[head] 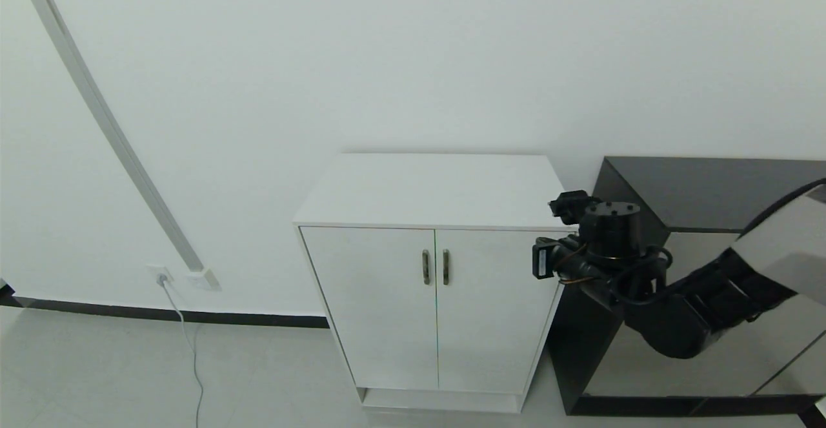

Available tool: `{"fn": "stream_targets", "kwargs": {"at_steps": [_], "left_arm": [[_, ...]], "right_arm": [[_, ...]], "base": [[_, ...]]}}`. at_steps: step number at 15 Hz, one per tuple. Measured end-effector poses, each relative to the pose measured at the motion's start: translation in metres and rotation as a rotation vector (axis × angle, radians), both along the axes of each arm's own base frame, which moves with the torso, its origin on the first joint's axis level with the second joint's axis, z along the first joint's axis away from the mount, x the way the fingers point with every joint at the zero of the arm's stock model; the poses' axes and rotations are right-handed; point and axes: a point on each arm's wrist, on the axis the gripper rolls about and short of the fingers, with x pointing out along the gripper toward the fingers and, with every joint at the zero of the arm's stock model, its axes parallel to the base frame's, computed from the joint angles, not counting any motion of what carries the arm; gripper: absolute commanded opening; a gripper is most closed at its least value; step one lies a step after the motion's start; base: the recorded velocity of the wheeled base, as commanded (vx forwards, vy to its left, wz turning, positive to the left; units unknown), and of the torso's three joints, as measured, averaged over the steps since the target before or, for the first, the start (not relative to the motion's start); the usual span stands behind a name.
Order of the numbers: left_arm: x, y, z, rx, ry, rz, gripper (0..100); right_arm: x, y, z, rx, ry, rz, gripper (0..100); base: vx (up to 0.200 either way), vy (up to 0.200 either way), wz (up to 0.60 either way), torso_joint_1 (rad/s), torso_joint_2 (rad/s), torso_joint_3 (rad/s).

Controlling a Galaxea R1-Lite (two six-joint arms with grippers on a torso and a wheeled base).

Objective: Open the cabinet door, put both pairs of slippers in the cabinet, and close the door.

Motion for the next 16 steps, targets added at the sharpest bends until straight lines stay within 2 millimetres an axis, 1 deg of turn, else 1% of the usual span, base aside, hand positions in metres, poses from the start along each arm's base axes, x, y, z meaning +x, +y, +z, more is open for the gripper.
{"fn": "stream_targets", "kwargs": {"at_steps": [3,5,7,9,12,16], "left_arm": [[0.000,0.000,0.000,0.000,0.000,0.000,0],[0.000,0.000,0.000,0.000,0.000,0.000,0],[0.000,0.000,0.000,0.000,0.000,0.000,0],[0.000,0.000,0.000,0.000,0.000,0.000,0],[0.000,0.000,0.000,0.000,0.000,0.000,0],[0.000,0.000,0.000,0.001,0.000,0.000,0]], "right_arm": [[-0.026,-0.034,0.018,-0.012,-0.006,-0.056,0],[-0.045,-0.058,0.024,-0.033,-0.005,-0.094,0],[-0.066,-0.075,0.030,-0.040,-0.006,-0.119,0],[-0.086,-0.087,0.034,-0.046,-0.011,-0.133,0],[-0.117,-0.100,0.038,-0.072,-0.024,-0.132,0],[-0.159,-0.114,0.029,-0.084,-0.007,-0.128,0]], "base": [[0.000,0.000,0.00,0.000,0.00,0.000],[0.000,0.000,0.00,0.000,0.00,0.000],[0.000,0.000,0.00,0.000,0.00,0.000],[0.000,0.000,0.00,0.000,0.00,0.000],[0.000,0.000,0.00,0.000,0.00,0.000],[0.000,0.000,0.00,0.000,0.00,0.000]]}}
